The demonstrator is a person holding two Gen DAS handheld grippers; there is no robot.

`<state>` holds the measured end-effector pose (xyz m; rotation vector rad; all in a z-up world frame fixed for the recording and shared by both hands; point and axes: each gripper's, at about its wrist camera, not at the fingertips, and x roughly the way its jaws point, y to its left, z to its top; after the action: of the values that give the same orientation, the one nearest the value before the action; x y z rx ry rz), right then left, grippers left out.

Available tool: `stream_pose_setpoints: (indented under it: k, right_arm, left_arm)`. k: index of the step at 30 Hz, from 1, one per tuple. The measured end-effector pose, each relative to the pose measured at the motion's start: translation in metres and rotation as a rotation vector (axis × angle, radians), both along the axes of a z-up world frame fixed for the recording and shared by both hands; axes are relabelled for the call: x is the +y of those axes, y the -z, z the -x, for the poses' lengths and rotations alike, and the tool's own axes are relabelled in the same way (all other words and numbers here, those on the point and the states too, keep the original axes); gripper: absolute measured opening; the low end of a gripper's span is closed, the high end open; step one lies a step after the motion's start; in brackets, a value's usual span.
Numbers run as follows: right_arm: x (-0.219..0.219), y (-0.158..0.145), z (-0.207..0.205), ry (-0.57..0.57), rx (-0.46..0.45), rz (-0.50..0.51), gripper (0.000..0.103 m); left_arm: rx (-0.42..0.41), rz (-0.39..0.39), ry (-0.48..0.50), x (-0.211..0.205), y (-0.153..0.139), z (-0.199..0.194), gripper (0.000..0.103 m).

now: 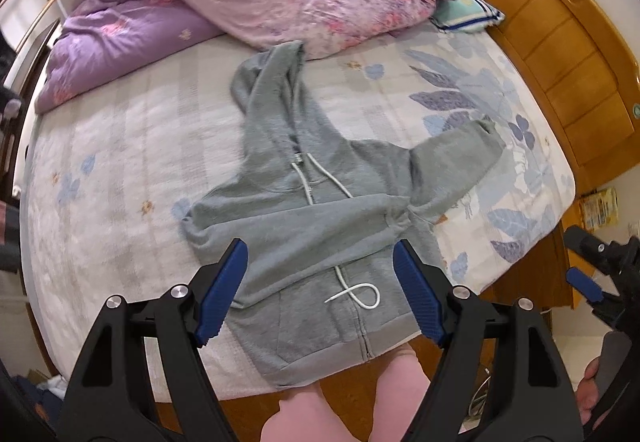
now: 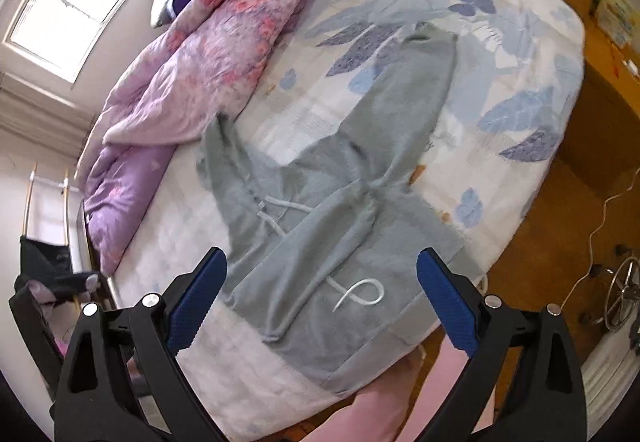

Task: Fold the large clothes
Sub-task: 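Withdraw both tools open above the hoodie, then grasp the other sleeve cuff with the right tool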

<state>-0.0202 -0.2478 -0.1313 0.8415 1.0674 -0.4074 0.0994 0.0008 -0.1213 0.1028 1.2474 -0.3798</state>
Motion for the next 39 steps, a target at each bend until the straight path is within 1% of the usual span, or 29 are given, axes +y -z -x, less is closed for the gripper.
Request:
stream_pose_setpoints:
  k: [2, 6, 11, 14, 18, 21, 22, 25, 30, 33, 34, 35, 38, 39]
  right_arm:
    - [-0.018, 0.001, 0.003, 0.028, 0.003, 0.012, 0.092]
    - [-0.055, 0.009, 0.008, 0.080, -0.006, -0.021, 0.092]
    - [-0.121, 0.031, 0.004, 0.114, 0.008, -0.055, 0.092]
    - [-0.166, 0.047, -0.006, 0.118, 0.030, -0.075, 0.092]
    - [-0.227, 0.075, -0.024, 0.108, 0.076, -0.126, 0.092]
    - [-0.264, 0.098, -0.034, 0.102, 0.120, -0.142, 0.092]
    - [-0.279, 0.110, -0.039, 0.097, 0.141, -0.151, 0.092]
    - [-0.318, 0.149, -0.052, 0.099, 0.189, -0.182, 0.092]
    - [-0.377, 0.231, -0.082, 0.121, 0.286, -0.230, 0.092]
    - [-0.405, 0.268, -0.103, 0.141, 0.302, -0.270, 0.092]
    - [-0.415, 0.283, -0.113, 0.143, 0.299, -0.304, 0.092]
    - [-0.424, 0.298, -0.122, 0.145, 0.296, -0.333, 0.092]
    - [-0.444, 0.331, -0.144, 0.155, 0.271, -0.399, 0.092]
    - [-0.449, 0.343, -0.152, 0.158, 0.276, -0.417, 0.092]
  left_arm:
    - [0.000, -0.009, 0.014, -0.015, 0.001, -0.002, 0.076]
    - [-0.003, -0.022, 0.032, -0.047, 0.004, -0.008, 0.076]
    - [0.010, -0.052, 0.024, -0.092, 0.015, -0.022, 0.076]
    - [0.038, -0.086, 0.002, -0.131, 0.029, -0.035, 0.076]
    - [0.077, -0.122, -0.027, -0.170, 0.050, -0.050, 0.076]
    - [0.146, -0.147, -0.073, -0.190, 0.076, -0.062, 0.076]
    - [0.171, -0.157, -0.090, -0.196, 0.088, -0.067, 0.076]
    - [0.212, -0.201, -0.121, -0.206, 0.118, -0.072, 0.076]
    - [0.290, -0.238, -0.148, -0.212, 0.176, -0.081, 0.076]
    - [0.334, -0.258, -0.159, -0.214, 0.204, -0.085, 0.076]
    - [0.357, -0.256, -0.173, -0.213, 0.213, -0.086, 0.076]
    - [0.381, -0.241, -0.195, -0.211, 0.224, -0.088, 0.076]
    - [0.421, -0.211, -0.238, -0.209, 0.247, -0.094, 0.076]
    - [0.426, -0.209, -0.243, -0.209, 0.253, -0.096, 0.076]
